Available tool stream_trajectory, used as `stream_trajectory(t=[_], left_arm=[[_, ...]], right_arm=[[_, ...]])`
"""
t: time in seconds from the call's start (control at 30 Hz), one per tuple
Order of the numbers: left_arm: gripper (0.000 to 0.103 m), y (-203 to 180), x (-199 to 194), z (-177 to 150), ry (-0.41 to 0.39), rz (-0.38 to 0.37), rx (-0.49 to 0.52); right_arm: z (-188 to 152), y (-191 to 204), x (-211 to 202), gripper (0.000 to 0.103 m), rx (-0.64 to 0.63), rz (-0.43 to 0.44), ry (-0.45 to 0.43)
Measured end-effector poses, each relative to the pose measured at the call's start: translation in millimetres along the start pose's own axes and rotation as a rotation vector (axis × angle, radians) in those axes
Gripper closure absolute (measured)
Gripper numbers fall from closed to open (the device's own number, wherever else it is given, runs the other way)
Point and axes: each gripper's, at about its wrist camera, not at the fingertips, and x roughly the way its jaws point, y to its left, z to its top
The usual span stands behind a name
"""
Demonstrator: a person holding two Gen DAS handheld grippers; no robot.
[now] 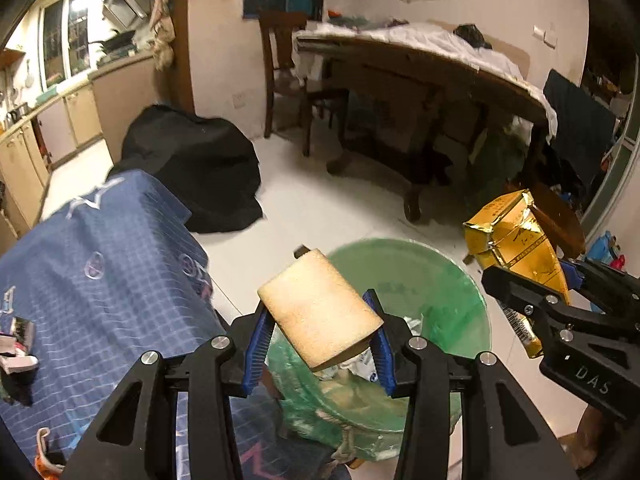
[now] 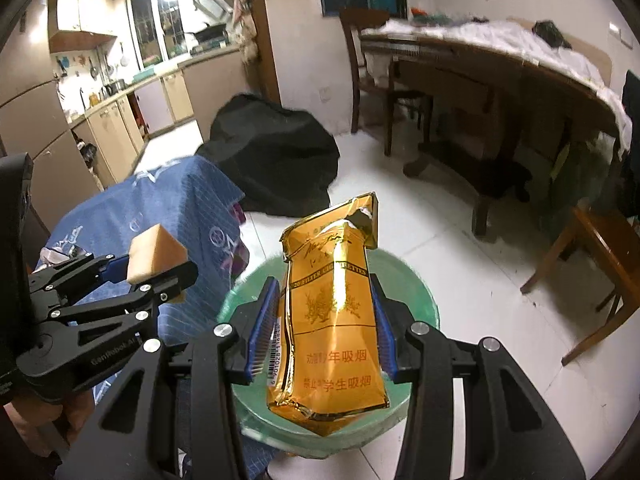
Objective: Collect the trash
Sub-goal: 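Carry the sponge block and gold foil bag in both tools over the green bin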
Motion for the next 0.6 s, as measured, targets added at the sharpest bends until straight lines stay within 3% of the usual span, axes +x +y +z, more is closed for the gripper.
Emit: stream_trajectory(t=[0.3, 0.6], left_arm=[[0.058, 3.3, 55.8, -2.3, 0.115, -0.040, -0.017], [0.058, 3.1, 90.4, -13.1, 0.166, -0.041, -0.010]], right_arm=[[-8.8, -19.8, 40.1, 0.061, 0.044, 0.019, 0.122], [-14.4, -34.0, 58.8, 0.060, 0.061, 0.019, 0.170]])
